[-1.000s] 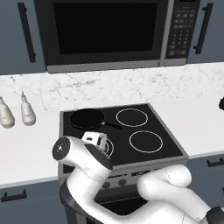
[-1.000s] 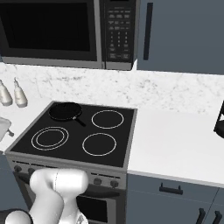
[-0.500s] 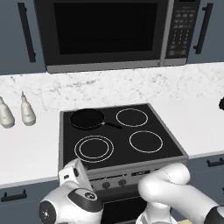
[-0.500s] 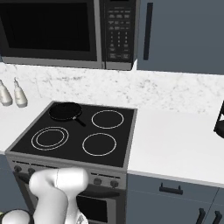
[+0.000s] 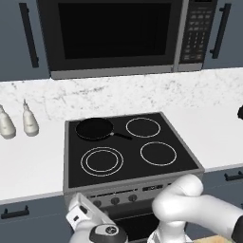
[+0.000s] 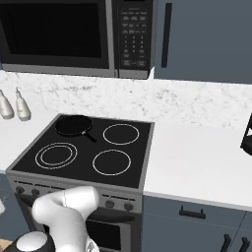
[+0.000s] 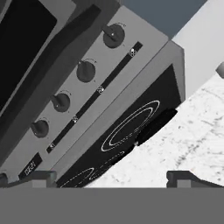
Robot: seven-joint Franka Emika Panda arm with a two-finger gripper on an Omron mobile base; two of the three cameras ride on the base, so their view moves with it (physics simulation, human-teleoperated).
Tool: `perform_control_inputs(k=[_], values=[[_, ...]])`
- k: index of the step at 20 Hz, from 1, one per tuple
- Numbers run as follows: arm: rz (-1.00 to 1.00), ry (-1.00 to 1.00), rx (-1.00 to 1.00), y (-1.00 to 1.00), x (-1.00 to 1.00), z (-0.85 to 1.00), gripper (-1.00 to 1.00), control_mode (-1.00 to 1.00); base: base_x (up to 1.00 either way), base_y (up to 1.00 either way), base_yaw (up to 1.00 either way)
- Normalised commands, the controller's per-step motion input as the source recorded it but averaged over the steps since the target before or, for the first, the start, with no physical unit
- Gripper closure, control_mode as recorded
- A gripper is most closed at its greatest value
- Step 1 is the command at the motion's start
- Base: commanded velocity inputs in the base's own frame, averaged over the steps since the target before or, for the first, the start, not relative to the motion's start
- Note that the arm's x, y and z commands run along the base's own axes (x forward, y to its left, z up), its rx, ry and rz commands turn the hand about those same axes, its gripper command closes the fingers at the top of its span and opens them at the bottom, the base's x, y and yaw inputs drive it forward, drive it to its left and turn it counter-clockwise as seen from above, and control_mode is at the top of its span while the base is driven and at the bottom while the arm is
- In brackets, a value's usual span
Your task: Turn off the rear left burner of the stove.
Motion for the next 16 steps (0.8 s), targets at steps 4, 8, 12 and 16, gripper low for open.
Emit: perform_control_inputs(k=[4, 8, 12, 16], values=[[0.17, 0.0, -0.08, 0.01, 0.0, -0.47, -1.0, -1.0, 0.0, 0.0, 0.0], [0.15, -0.01, -0.03, 0.0, 0.0, -0.39, -1.0, -1.0, 0.0, 0.0, 0.0], [0.13, -0.05, -0.02, 0.0, 0.0, -0.42, -1.0, -1.0, 0.0, 0.0, 0.0], [0.07, -0.1, -0.02, 0.0, 0.02, -0.33, -1.0, -1.0, 0.0, 0.0, 0.0]])
